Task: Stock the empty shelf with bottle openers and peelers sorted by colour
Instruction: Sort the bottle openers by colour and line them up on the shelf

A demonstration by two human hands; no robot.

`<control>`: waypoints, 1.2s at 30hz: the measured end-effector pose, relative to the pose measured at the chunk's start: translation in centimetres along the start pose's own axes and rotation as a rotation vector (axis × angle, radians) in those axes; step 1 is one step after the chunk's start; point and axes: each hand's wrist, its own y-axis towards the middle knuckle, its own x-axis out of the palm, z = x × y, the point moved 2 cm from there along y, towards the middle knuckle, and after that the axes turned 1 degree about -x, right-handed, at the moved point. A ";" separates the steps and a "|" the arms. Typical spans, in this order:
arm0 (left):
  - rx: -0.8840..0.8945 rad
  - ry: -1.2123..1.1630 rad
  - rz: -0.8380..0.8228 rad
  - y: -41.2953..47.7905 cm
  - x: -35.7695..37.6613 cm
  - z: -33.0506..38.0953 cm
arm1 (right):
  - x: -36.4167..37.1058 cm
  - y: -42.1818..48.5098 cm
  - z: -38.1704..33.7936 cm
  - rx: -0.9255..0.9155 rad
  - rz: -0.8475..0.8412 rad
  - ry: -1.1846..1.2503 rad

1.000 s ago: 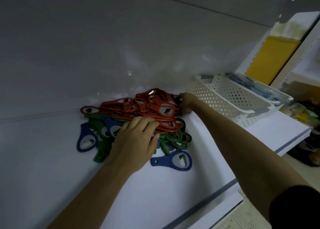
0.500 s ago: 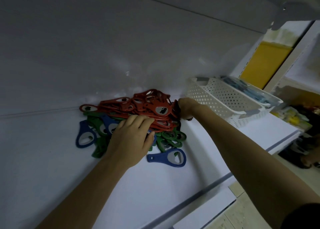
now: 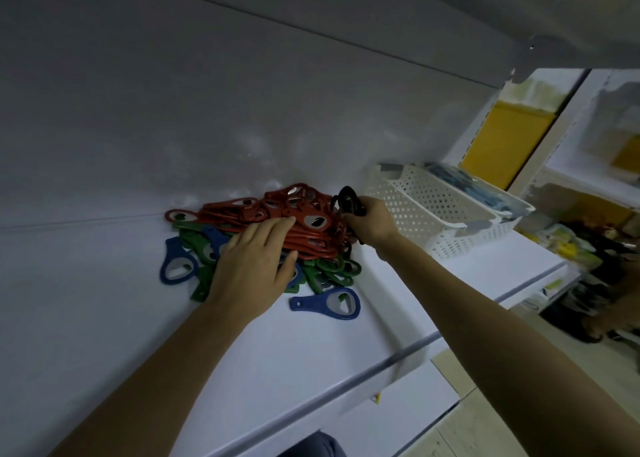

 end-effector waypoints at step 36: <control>-0.225 -0.112 0.116 0.4 -0.7 -1.6 | 7.7 -5.1 -6.5 -0.131 -0.341 0.550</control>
